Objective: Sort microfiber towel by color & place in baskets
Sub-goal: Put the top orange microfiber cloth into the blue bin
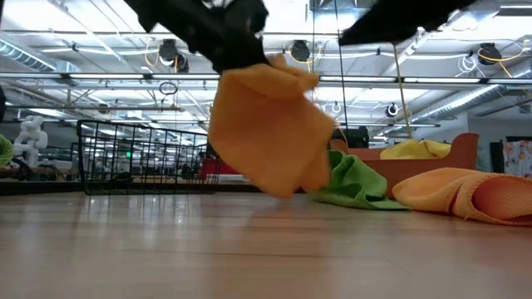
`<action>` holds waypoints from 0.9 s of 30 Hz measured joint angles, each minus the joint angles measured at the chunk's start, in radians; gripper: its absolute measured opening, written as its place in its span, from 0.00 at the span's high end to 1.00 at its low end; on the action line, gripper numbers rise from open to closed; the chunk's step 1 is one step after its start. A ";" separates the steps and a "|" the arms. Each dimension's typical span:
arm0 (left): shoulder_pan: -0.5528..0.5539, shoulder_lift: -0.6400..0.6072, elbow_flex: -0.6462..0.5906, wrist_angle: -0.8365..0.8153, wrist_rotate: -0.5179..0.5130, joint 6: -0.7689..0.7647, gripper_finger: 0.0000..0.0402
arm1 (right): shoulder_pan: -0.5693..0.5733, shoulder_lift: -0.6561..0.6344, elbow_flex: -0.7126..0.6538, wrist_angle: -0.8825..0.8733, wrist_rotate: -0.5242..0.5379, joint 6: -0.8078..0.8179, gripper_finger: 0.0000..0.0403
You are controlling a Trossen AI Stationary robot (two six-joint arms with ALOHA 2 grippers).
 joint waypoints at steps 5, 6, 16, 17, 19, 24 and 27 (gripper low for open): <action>-0.066 -0.040 0.000 0.009 -0.051 0.033 0.97 | -0.041 0.104 0.000 0.305 0.008 -0.167 0.51; -0.075 -0.040 0.000 0.011 -0.051 0.044 0.97 | -0.053 0.120 0.000 0.349 0.013 -0.181 0.50; -0.116 -0.057 0.000 -0.024 -0.066 0.103 0.97 | -0.122 0.185 0.001 0.269 0.098 -0.070 0.32; -0.118 -0.061 0.001 -0.021 -0.065 0.104 0.97 | -0.116 0.180 0.001 0.243 0.072 -0.066 0.30; -0.125 -0.078 0.002 -0.046 -0.065 0.105 0.97 | -0.094 0.166 0.001 0.188 0.060 -0.047 0.29; -0.156 -0.123 0.001 -0.075 -0.072 0.127 0.97 | -0.051 0.121 0.000 0.066 0.128 0.035 0.29; -0.181 -0.135 0.001 -0.076 -0.073 0.138 0.97 | -0.052 0.116 0.000 0.049 0.162 0.072 0.28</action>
